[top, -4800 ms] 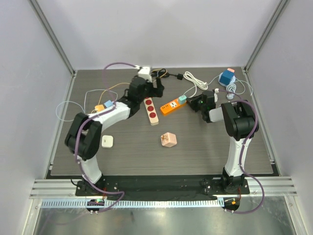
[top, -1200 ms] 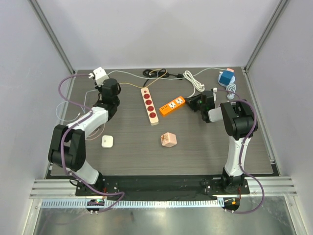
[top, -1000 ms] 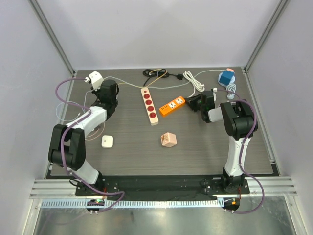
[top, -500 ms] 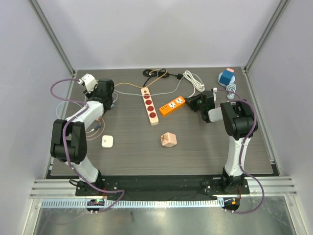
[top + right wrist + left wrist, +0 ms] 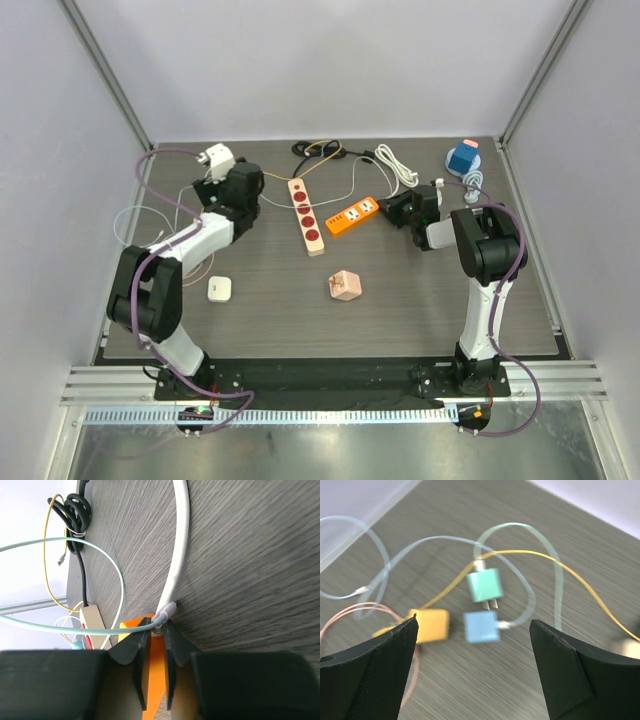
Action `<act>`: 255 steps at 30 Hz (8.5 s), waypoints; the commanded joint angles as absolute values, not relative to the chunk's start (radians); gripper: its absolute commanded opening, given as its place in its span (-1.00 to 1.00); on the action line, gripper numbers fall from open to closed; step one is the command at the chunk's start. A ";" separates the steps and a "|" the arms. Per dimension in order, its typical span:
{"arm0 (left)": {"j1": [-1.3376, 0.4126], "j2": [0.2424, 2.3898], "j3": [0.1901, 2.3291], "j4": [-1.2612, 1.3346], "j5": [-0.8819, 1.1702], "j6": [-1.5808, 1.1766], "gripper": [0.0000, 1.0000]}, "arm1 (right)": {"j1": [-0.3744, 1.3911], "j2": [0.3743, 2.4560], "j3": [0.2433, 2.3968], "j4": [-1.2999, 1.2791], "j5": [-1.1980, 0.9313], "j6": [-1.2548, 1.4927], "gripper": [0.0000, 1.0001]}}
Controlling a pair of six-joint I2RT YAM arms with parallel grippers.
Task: Pull the plug off the socket
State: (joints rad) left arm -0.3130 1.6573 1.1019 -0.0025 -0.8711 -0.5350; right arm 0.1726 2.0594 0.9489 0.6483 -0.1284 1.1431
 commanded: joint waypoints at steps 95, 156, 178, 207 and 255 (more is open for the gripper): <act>-0.591 1.804 1.226 0.345 -0.311 -0.275 0.50 | -0.232 2.054 1.247 0.222 0.152 0.810 -0.34; -1.017 2.153 1.739 0.003 -0.644 -0.230 1.00 | -0.092 1.434 0.704 0.479 0.146 0.740 0.80; -1.048 2.352 1.980 -0.179 -0.614 -0.319 0.74 | -0.126 1.499 0.664 0.517 0.012 0.726 0.79; -0.871 2.103 1.599 0.190 -0.097 -0.236 -1.00 | -0.123 1.701 0.761 0.621 -0.405 0.790 0.48; -0.801 2.026 1.422 0.402 0.155 -0.244 -0.31 | -0.006 1.575 0.765 0.436 -0.219 0.704 0.50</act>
